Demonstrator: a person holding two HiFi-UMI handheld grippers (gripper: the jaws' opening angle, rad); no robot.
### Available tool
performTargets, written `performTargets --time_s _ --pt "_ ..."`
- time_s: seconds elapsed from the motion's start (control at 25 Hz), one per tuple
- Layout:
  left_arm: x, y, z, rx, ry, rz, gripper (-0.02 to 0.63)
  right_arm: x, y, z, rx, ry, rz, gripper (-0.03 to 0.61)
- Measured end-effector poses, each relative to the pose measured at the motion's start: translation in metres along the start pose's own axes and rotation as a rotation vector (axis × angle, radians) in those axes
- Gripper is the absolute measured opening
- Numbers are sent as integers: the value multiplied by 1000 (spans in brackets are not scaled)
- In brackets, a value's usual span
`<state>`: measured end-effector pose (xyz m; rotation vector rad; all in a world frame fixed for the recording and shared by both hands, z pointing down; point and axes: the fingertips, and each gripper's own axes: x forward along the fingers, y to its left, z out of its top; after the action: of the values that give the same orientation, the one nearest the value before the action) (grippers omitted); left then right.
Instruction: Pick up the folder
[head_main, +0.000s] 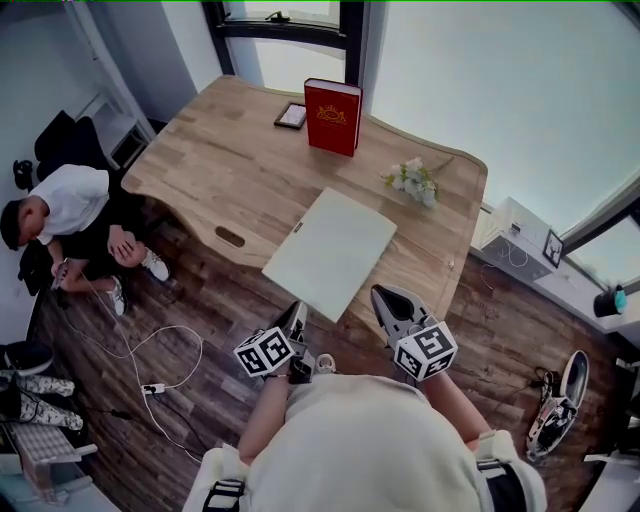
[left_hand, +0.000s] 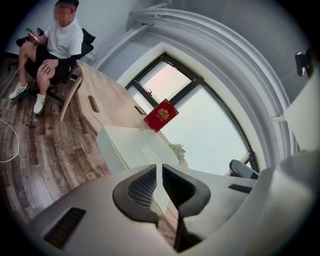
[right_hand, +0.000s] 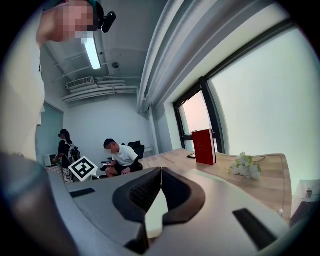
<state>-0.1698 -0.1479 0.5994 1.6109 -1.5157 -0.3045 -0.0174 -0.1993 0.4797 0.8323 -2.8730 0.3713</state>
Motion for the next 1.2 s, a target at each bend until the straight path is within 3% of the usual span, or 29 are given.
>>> performTargets --time_s 0.08,0.16,0.4,0.64,1.2 --pt "5 8 2 -36 12 -28 77 6 1 0 3 -1 -12 20" --pt "10 13 5 -74 26 -66 183 12 1 -2 5 1 -27 20" --pt "25 29 5 -202 78 -169 352 21 1 -9 20 7 -80 20" --pt "37 59 -2 -342 114 -160 402 25 1 -17 33 9 -130 19" --pt "84 78 -21 -491 177 -204 448 21 1 -30 45 27 -212 20"
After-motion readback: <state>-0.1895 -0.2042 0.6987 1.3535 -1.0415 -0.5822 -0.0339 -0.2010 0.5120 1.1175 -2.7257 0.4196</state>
